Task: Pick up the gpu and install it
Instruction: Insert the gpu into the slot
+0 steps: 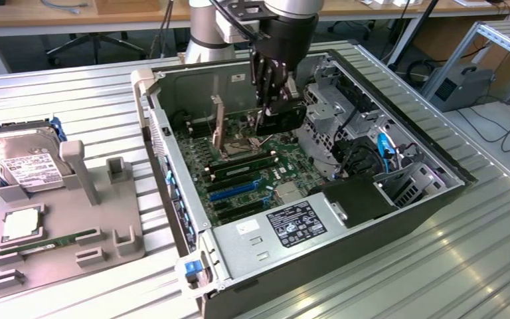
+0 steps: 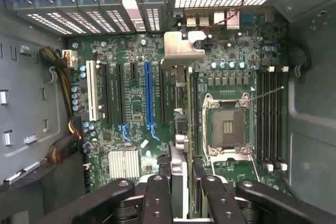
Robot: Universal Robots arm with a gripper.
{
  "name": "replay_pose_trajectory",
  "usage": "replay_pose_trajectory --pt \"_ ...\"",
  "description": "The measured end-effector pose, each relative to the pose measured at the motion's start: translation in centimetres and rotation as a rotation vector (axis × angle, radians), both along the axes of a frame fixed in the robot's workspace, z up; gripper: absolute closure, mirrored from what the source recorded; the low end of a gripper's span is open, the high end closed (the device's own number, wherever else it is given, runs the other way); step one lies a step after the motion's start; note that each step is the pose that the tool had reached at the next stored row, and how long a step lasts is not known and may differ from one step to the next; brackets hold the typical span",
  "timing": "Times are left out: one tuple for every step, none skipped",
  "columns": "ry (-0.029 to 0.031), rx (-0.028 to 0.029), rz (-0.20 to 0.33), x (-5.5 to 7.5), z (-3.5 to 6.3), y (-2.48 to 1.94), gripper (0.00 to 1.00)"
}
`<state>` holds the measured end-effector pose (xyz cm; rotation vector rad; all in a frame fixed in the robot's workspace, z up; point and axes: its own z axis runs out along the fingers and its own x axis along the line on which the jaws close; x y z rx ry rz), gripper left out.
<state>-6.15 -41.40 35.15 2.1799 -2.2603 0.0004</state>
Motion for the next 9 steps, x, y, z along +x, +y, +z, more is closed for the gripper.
replay_pose_trajectory --pt "0.0000 0.0000 0.000 -0.10 -0.05 -0.01 0.73" --pt "0.0000 0.0000 0.000 -0.23 -0.12 -0.03 0.73" --pt "0.0000 0.0001 0.000 -0.33 -0.17 -0.04 0.73" --pt "0.0000 0.0000 0.000 -0.38 -0.20 -0.04 0.73" --pt "-0.0001 0.0001 0.000 -0.43 -0.22 -0.05 0.73" --pt "-0.0001 0.0002 0.000 -0.48 -0.25 -0.06 0.73" --pt "0.0000 0.0001 0.000 -0.56 -0.28 -0.08 0.73" --pt "0.0000 0.0000 0.000 -0.61 -0.30 -0.09 0.73" --pt "0.0000 0.0000 0.000 -0.67 -0.33 -0.10 0.73"
